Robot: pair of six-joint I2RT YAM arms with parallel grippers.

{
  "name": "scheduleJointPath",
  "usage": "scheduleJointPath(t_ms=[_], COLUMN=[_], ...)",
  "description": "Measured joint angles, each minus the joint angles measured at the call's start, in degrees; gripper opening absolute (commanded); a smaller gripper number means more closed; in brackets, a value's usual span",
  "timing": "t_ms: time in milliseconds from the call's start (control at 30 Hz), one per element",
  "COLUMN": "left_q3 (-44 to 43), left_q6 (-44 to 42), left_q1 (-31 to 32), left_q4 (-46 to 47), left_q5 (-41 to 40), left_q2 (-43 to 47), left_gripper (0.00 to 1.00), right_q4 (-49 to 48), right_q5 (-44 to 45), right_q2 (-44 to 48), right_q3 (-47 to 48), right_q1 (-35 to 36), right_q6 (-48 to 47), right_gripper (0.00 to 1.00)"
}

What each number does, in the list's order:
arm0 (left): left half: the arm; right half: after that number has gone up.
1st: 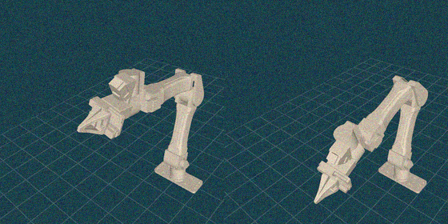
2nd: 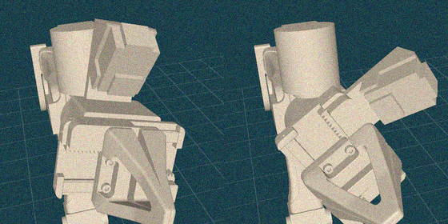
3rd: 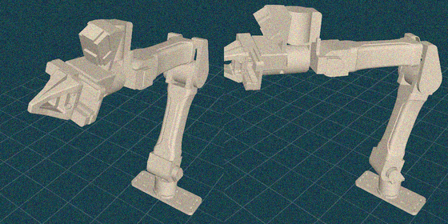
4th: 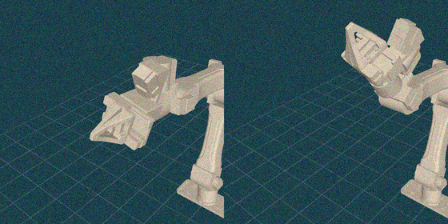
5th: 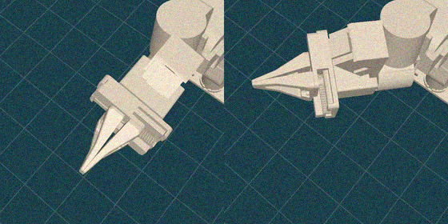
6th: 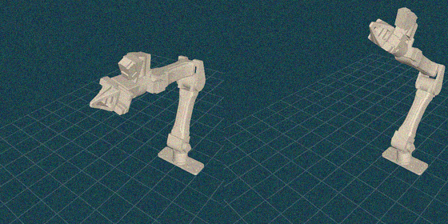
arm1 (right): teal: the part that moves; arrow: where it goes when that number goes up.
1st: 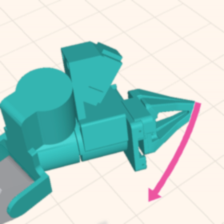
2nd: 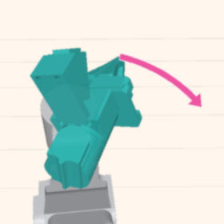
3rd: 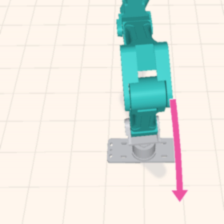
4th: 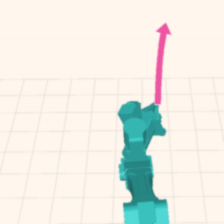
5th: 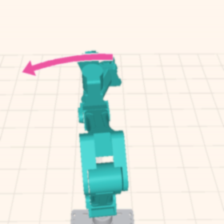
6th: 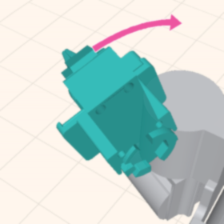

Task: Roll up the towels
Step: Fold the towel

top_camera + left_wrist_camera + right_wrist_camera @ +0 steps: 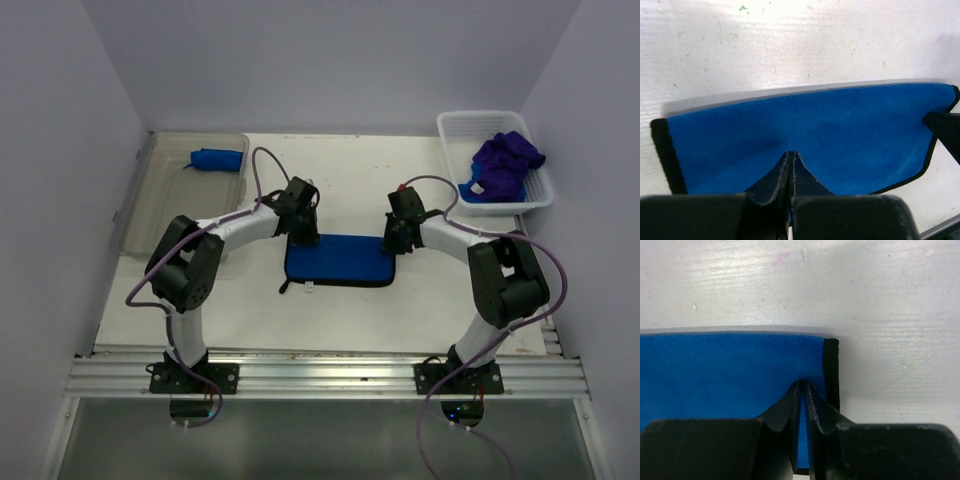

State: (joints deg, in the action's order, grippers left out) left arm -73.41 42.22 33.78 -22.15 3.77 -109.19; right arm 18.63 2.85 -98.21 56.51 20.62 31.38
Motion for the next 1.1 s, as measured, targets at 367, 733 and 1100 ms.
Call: scheduleJointPath(t_ms=[367, 733, 1100], left_q3=[-0.90, -14.25, -28.17], left_q6=[-1.42, -7.91, -13.33], left_q1=[0.00, -1.03, 1.33], left_q4=[-2.58, -7.56, -9.11], left_q5=[-2.03, -1.33, 3.98], left_q2=[0.00, -11.76, -20.57], left_gripper=[0.02, 0.01, 0.13], right_q4=[0.59, -5.55, -4.15], right_q5=[0.63, -0.59, -2.54], right_q2=[0.79, 8.57, 19.10], right_q3=[1.46, -11.32, -20.55], right_q1=[-0.44, 1.77, 14.75], right_q6=[-4.31, -0.55, 8.57], right_gripper=[0.07, 0.07, 0.09])
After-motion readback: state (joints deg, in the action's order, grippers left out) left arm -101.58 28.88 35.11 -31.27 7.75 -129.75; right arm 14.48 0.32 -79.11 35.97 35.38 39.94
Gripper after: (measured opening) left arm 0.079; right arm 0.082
